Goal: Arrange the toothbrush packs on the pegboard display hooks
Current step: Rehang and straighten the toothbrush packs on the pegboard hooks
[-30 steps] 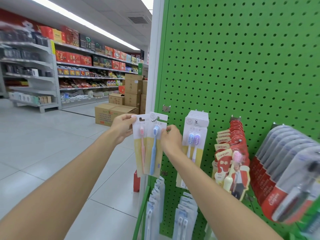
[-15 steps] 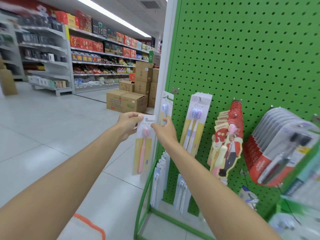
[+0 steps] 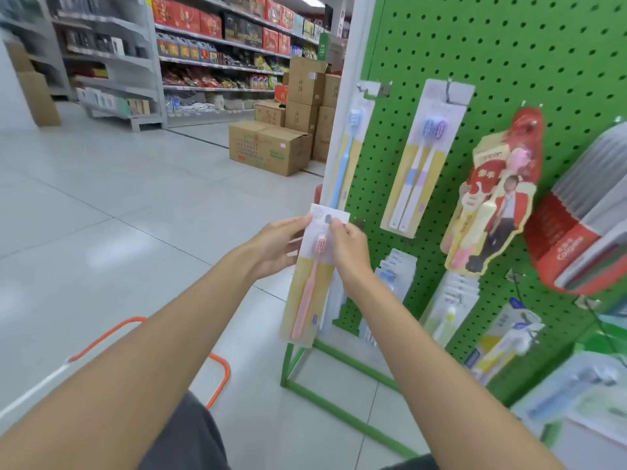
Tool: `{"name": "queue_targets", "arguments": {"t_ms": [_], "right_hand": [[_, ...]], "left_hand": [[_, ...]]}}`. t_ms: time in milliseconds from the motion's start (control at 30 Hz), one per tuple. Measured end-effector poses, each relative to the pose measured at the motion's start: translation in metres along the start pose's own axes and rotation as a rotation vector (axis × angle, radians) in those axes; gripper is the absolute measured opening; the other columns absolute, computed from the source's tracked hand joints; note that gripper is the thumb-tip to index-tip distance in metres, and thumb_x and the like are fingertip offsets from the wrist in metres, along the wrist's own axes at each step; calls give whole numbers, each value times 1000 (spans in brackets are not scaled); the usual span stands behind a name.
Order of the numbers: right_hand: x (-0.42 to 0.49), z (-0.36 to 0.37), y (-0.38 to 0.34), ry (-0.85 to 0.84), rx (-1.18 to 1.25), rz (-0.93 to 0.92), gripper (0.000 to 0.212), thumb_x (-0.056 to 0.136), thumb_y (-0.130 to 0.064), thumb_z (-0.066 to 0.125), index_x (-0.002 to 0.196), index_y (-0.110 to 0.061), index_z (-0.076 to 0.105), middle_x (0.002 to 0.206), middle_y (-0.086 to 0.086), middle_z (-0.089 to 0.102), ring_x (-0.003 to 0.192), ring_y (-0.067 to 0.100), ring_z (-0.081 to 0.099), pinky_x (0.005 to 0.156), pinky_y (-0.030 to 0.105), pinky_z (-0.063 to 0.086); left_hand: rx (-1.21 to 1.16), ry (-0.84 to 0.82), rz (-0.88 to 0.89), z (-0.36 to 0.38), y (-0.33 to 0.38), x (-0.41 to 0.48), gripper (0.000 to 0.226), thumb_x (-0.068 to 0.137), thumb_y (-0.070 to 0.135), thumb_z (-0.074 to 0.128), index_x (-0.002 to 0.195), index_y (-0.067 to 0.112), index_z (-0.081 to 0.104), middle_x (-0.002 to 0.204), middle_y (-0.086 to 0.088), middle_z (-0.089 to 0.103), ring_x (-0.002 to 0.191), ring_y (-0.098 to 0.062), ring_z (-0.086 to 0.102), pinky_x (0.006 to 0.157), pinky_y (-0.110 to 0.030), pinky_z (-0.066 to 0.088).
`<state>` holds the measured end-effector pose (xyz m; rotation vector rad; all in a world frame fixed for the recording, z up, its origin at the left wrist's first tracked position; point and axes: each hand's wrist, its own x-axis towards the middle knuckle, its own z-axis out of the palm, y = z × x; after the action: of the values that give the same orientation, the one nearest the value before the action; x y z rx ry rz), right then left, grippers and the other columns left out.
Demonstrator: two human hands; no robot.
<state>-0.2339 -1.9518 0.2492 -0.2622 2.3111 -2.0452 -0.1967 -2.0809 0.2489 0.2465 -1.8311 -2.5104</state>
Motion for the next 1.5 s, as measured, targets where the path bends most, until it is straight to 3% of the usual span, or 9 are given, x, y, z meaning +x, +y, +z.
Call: {"name": "queue_targets", "arguments": {"t_ms": [167, 300, 500, 600, 767, 1000, 1167, 1400, 1500], "right_hand": [[-5, -15, 12, 91, 107, 77, 32, 99, -21, 40, 70, -20, 51, 69, -3, 50, 63, 14, 45, 60, 29, 34], [-15, -21, 26, 43, 91, 98, 26, 102, -24, 39, 99, -10, 62, 84, 0, 54, 75, 16, 49, 68, 29, 37], [-26, -33, 41, 43, 47, 58, 14, 98, -21, 42, 103, -15, 52, 90, -6, 57, 87, 15, 56, 76, 32, 43], [-28, -44, 47, 33, 43, 66, 22, 100, -30, 43, 108, -12, 53, 96, -2, 57, 85, 13, 54, 73, 31, 41], [-29, -57, 65, -96, 60, 69, 38, 100, -37, 49, 107, -2, 61, 111, 16, 69, 92, 22, 65, 84, 37, 51], [-40, -76, 79, -256, 142, 141, 49, 97, -42, 55, 119, 0, 62, 110, 16, 72, 102, 27, 70, 95, 39, 54], [-53, -71, 99, -402, -37, 194, 24, 92, -19, 67, 112, -5, 67, 117, 13, 70, 113, 30, 64, 102, 47, 48], [-61, -70, 100, -443, -161, 122, 24, 83, -5, 74, 105, -4, 67, 96, 6, 72, 80, 12, 65, 69, 18, 51], [-66, -68, 97, -399, -359, -58, 20, 85, -11, 71, 104, -8, 64, 91, 6, 67, 72, 14, 59, 65, 28, 53]], "left_hand": [[15, -85, -106, -5, -51, -4, 19, 93, 24, 64, 110, 17, 69, 96, 1, 67, 88, -18, 63, 72, -31, 58], [108, 7, -73, 1, -59, 0, 31, 92, 14, 67, 122, 8, 64, 106, -7, 68, 95, -20, 63, 87, -35, 55], [100, 79, -48, 19, -66, 1, 37, 90, 9, 68, 126, 4, 61, 105, -11, 71, 83, -18, 68, 65, -26, 58], [41, 80, -58, 27, -67, -1, 40, 89, 7, 69, 128, 3, 59, 100, -10, 70, 74, -14, 69, 59, -23, 56], [7, 69, -71, 37, -70, -7, 28, 92, 5, 65, 119, 4, 63, 80, -3, 74, 66, -12, 70, 57, -23, 56], [-102, 81, -47, 48, -68, -9, 31, 91, 2, 64, 122, 2, 60, 80, -7, 75, 67, -16, 72, 60, -28, 59], [-218, 89, 51, 50, -59, -8, 22, 91, 2, 64, 113, 4, 64, 90, -9, 73, 73, -16, 72, 66, -30, 60], [-346, 95, 138, 44, -45, -10, 21, 91, 2, 63, 112, 3, 64, 88, -8, 75, 77, -16, 72, 68, -29, 59], [-125, 182, 190, 42, -48, -7, 23, 93, 8, 64, 115, 3, 67, 96, -7, 74, 84, -15, 70, 73, -24, 58]]}}
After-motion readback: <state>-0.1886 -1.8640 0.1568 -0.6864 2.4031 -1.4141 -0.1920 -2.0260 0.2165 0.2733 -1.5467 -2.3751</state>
